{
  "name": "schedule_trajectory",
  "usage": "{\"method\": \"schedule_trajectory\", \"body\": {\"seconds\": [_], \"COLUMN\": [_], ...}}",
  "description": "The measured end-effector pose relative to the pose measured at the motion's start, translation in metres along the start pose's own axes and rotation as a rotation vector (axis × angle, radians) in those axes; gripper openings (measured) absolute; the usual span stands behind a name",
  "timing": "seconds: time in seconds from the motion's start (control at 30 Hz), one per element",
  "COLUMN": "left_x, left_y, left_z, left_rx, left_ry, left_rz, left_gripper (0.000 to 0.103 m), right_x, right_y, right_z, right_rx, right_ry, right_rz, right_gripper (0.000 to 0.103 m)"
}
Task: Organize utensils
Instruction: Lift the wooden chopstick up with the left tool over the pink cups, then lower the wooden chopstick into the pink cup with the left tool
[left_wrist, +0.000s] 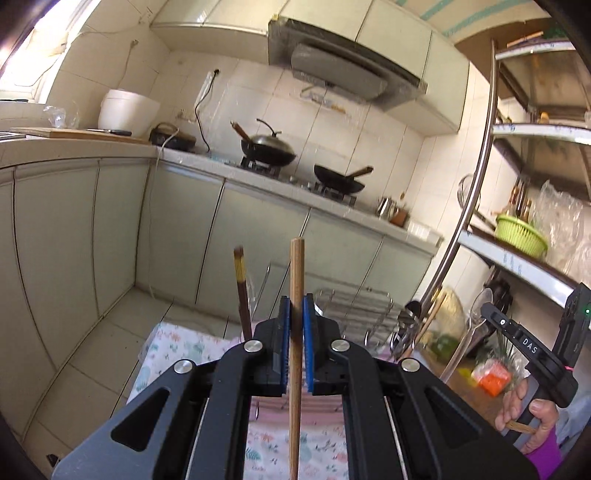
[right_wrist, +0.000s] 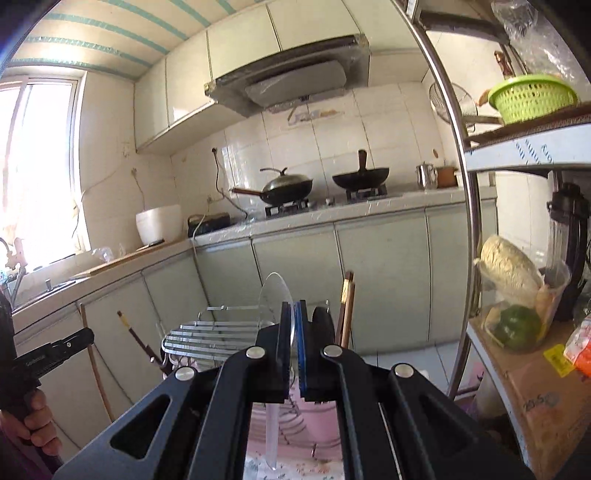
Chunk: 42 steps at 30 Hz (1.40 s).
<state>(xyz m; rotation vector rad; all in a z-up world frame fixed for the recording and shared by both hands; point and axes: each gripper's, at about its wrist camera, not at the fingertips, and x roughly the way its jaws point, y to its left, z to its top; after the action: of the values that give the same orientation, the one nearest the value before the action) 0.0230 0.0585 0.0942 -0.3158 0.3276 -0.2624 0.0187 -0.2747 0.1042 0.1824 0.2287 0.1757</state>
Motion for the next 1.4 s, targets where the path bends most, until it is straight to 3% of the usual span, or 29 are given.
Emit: {"method": "schedule_trajectory", "body": {"seconds": [0.23,0.5,0.73,0.9,1.07,1.2,1.4], "left_x": [0.011,0.023,0.02,0.03,0.046,0.06,0.075], "left_y": [-0.007,-0.011,-0.027,-0.038,-0.038,-0.038,-0.029], "left_z": [0.013,0.027,0.046,0.046,0.04,0.034,0.019], "left_rx": [0.007,0.014,0.059,0.1,0.096,0.126,0.131], "left_ry": [-0.02,-0.066,-0.258,-0.387,-0.45,-0.467,-0.382], "left_rz": [-0.001,0.011,0.056,0.165,0.211,0.253,0.237], "left_gripper": [0.006,0.006,0.006,0.006,0.006,0.006,0.006], "right_x": [0.019,0.054,0.061,0.063,0.064,0.067,0.072], "right_y": [-0.005,-0.004,-0.005,-0.009,-0.011,-0.012,-0.011], "right_z": [0.025,0.002,-0.029,-0.045,-0.053,-0.055,-0.061], "right_rx": [-0.043,-0.132,-0.144,-0.113,-0.1,-0.093,-0.093], "right_ry": [-0.141,-0.116,-0.057,-0.023,-0.005,0.006,0.027], "right_rz": [-0.059,-0.107,-0.11,-0.102,-0.097,-0.09,-0.083], "right_gripper": [0.003,0.003,0.003,0.003,0.003,0.003,0.003]}}
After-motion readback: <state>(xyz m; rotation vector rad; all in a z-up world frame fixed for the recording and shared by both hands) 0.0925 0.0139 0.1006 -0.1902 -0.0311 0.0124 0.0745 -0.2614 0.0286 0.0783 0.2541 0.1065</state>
